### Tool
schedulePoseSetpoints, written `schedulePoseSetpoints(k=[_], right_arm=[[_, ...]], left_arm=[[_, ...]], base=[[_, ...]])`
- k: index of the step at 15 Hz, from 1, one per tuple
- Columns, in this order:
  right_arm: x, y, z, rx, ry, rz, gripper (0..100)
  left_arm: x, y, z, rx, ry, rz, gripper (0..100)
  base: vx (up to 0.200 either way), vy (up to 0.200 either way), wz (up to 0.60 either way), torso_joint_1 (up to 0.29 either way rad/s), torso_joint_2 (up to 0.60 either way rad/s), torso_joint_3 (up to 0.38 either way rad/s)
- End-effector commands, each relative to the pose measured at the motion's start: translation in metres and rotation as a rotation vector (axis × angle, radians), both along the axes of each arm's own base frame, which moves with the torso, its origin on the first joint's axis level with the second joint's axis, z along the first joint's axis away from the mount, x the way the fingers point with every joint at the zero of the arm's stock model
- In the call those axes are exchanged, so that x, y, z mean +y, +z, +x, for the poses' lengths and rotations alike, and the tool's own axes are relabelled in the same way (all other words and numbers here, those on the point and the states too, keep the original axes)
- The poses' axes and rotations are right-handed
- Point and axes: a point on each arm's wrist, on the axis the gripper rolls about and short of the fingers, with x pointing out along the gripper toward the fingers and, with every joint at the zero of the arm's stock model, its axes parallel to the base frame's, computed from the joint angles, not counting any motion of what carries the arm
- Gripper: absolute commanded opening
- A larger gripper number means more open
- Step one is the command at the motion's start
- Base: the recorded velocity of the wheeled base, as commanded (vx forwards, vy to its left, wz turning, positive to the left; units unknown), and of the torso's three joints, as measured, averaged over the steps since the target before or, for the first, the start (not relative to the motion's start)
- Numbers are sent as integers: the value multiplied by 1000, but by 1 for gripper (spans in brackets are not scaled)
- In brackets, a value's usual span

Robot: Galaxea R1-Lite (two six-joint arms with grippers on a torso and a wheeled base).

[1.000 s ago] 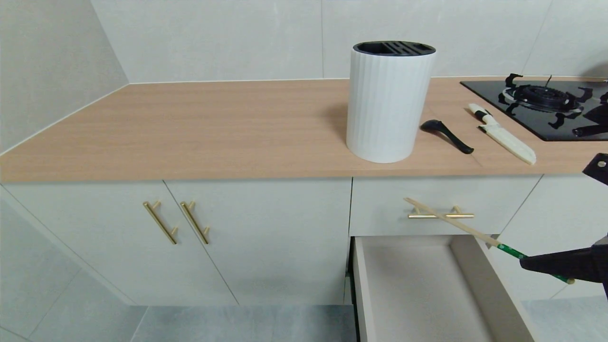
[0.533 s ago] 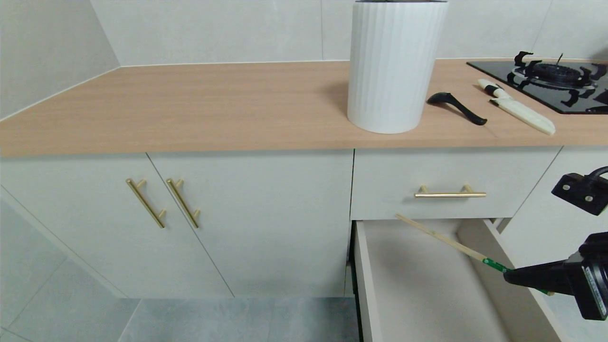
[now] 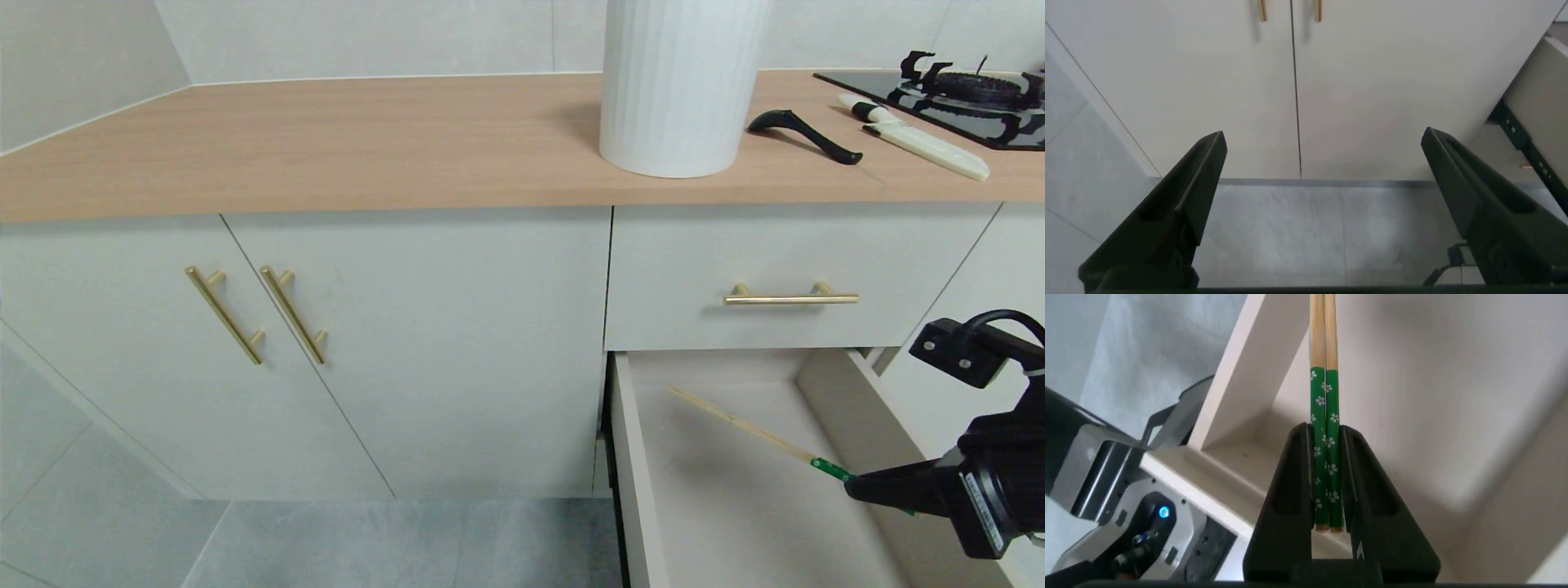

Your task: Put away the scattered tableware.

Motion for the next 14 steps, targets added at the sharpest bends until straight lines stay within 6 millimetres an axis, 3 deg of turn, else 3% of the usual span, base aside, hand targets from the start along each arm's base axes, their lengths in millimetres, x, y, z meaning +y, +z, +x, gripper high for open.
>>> schedulePoseSetpoints(k=[1,4,7,11,14], right_arm=[[2,-7,3,24,5,-10,0],[10,-16,12,41,19,-15,0],[20,-38,34,100,4,-52,0],[35,-64,73,137,-205,-45,0],[48,-74,80,158,-239,-19,0]], left_arm=[[0,0,0,0,1,0,100],[0,0,0,0,1,0,100],[0,0,0,0,1,0,100],[0,0,0,0,1,0,100],[0,0,0,0,1,0,100]], base=[[0,0,0,-12,51,36],[0,0,0,0,0,0],[0,0,0,0,0,0],[0,0,0,0,0,0],[0,0,0,0,0,0]])
